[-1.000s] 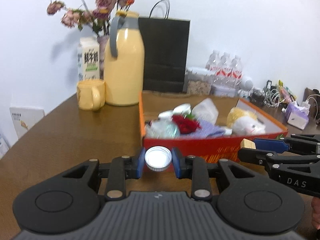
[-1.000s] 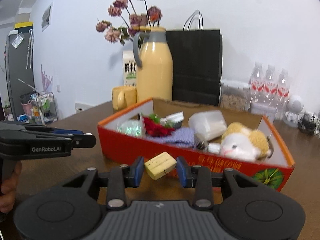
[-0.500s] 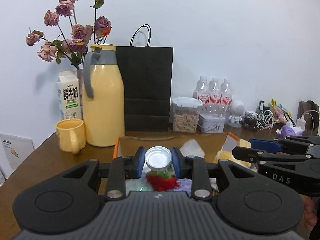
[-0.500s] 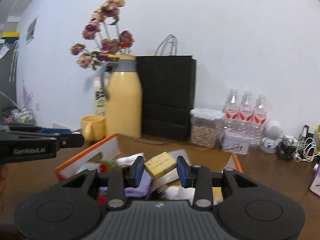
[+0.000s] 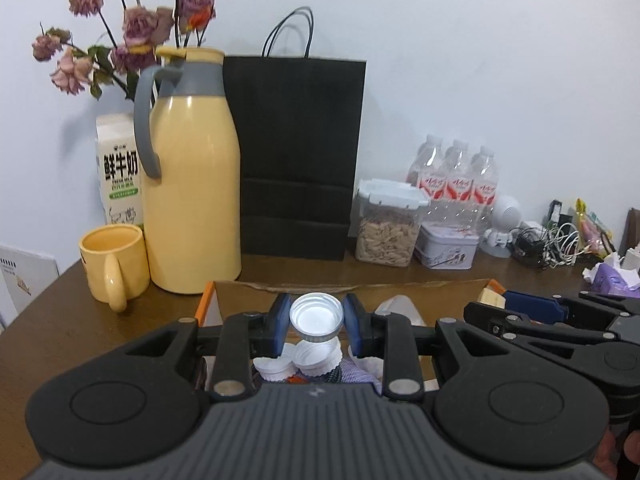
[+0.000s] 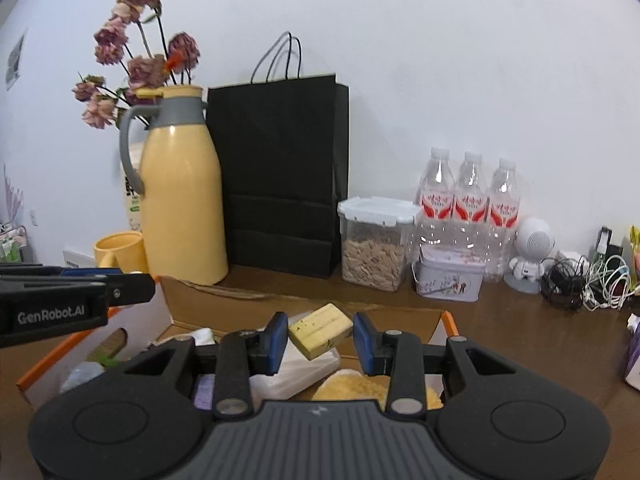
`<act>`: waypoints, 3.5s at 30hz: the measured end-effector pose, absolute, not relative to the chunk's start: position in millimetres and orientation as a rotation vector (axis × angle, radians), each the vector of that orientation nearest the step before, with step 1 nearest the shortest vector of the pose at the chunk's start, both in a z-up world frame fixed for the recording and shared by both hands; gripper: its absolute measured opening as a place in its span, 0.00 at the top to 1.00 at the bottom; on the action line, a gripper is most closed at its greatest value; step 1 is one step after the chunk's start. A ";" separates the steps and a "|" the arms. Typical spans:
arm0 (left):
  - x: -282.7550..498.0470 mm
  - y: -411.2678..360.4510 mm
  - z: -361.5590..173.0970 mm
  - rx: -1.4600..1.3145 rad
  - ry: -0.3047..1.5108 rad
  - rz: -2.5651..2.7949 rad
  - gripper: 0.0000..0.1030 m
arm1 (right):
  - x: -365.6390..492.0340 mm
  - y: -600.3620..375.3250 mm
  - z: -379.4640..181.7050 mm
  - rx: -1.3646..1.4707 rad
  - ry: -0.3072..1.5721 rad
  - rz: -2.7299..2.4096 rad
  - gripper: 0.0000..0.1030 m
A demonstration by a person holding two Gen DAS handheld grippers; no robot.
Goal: Organize objects
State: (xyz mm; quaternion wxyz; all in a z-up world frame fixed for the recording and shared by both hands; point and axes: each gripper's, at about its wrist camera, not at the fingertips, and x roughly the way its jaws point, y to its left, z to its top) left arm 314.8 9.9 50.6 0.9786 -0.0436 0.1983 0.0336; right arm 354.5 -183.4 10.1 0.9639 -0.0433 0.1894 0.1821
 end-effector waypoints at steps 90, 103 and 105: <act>83.4 -1.8 32.8 -0.009 0.573 0.125 0.00 | 126.3 -234.7 -1.4 -0.089 0.528 0.370 0.00; 83.5 -1.2 32.8 -0.009 0.574 0.124 0.00 | 126.2 -234.6 -2.1 -0.090 0.530 0.369 0.00; 83.3 -1.2 32.9 -0.009 0.573 0.125 0.00 | 126.3 -234.6 -2.0 -0.089 0.530 0.369 0.00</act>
